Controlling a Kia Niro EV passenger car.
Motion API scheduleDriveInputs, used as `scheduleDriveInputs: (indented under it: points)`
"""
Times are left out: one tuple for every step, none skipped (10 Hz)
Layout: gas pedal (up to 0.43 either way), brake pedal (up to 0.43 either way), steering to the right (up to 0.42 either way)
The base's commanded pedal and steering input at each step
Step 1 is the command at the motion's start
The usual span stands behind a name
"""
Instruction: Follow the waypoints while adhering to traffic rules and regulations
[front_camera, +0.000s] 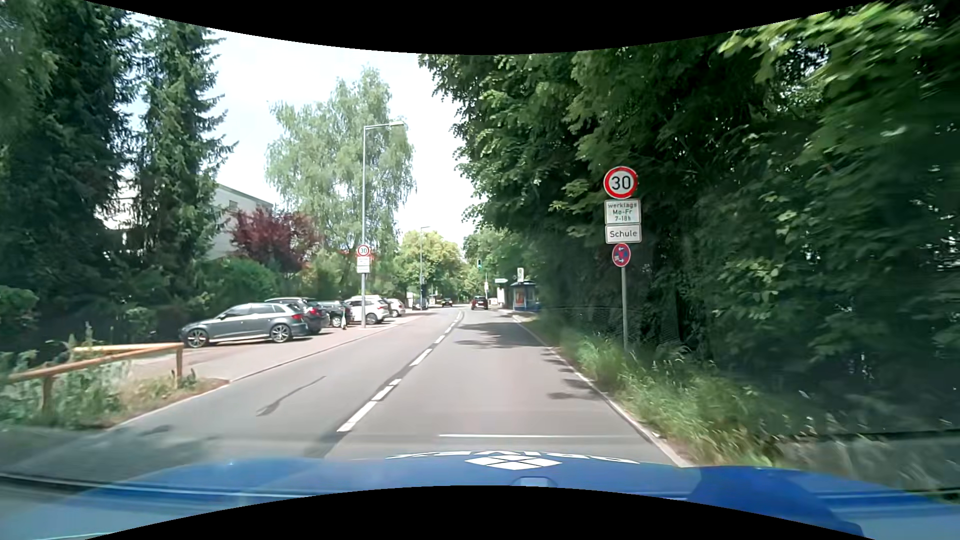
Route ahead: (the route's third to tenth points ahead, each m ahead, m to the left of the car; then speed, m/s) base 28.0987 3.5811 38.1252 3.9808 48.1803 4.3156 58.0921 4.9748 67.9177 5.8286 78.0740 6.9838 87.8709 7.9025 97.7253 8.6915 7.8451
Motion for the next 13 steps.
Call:
scheduleDriveInputs:
  points:
    - [0.087, 0.000, -0.013]
    - [0.087, 0.000, -0.013]
    - [0.098, 0.000, -0.013]
    - [0.098, 0.000, -0.013]
    - [0.098, 0.000, -0.013]
    - [0.098, 0.000, -0.013]
    - [0.110, 0.000, -0.013]
    - [0.130, 0.000, -0.013]
    - [0.138, 0.000, -0.013]
    - [0.150, 0.000, -0.012]
    - [0.150, 0.000, -0.012]
    - [0.150, 0.000, -0.012]
    - [0.150, 0.000, -0.011]
